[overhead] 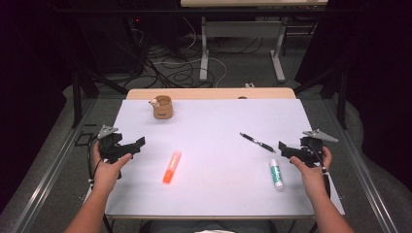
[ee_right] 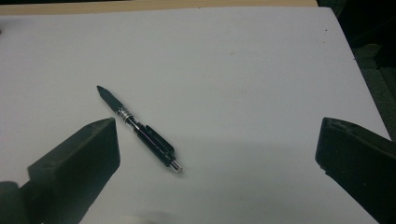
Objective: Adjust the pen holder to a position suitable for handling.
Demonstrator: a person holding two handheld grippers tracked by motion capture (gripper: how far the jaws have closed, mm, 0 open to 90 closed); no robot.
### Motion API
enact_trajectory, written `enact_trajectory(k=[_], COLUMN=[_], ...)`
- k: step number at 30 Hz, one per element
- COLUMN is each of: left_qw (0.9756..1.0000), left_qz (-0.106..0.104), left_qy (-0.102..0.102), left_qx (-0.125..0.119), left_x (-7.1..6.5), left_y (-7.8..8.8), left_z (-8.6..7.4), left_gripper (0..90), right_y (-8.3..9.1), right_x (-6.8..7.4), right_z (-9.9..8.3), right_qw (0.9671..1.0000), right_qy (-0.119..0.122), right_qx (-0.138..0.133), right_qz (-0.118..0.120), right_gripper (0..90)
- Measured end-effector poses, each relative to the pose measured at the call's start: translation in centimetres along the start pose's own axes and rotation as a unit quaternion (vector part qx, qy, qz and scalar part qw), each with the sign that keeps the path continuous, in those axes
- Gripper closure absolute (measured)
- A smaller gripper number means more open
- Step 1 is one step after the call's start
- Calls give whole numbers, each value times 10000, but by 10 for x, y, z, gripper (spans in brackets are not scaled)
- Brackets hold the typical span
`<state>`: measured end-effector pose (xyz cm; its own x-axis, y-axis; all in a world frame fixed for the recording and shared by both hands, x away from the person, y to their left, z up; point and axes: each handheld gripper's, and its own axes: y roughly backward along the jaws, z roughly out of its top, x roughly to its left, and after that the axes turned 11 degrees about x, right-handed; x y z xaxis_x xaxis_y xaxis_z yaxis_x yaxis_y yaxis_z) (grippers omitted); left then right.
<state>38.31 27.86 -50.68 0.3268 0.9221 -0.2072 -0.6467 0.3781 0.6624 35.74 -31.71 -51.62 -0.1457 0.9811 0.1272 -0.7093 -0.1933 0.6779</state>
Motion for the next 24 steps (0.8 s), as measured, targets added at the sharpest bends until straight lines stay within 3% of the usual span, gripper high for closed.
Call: enact_trajectory(k=[9, 20, 24], left_qw=[10000, 9997, 9998], left_qz=[-85, -136, -119], left_qy=[17, -34, -92], left_qx=[17, -209, -156], left_x=[-7, -17, -19], left_y=[-5, 0, -2], left_z=[24, 80, 97], left_gripper=[35, 88, 104], right_y=[1, 2, 4], right_x=[3, 4, 3], right_z=[1, -1, -2], right_qw=[10000, 10000, 9999], right_qy=[74, -14, -142], right_qx=[-15, 23, 31], right_qz=[-4, 50, 89], right_gripper=[0, 0, 0])
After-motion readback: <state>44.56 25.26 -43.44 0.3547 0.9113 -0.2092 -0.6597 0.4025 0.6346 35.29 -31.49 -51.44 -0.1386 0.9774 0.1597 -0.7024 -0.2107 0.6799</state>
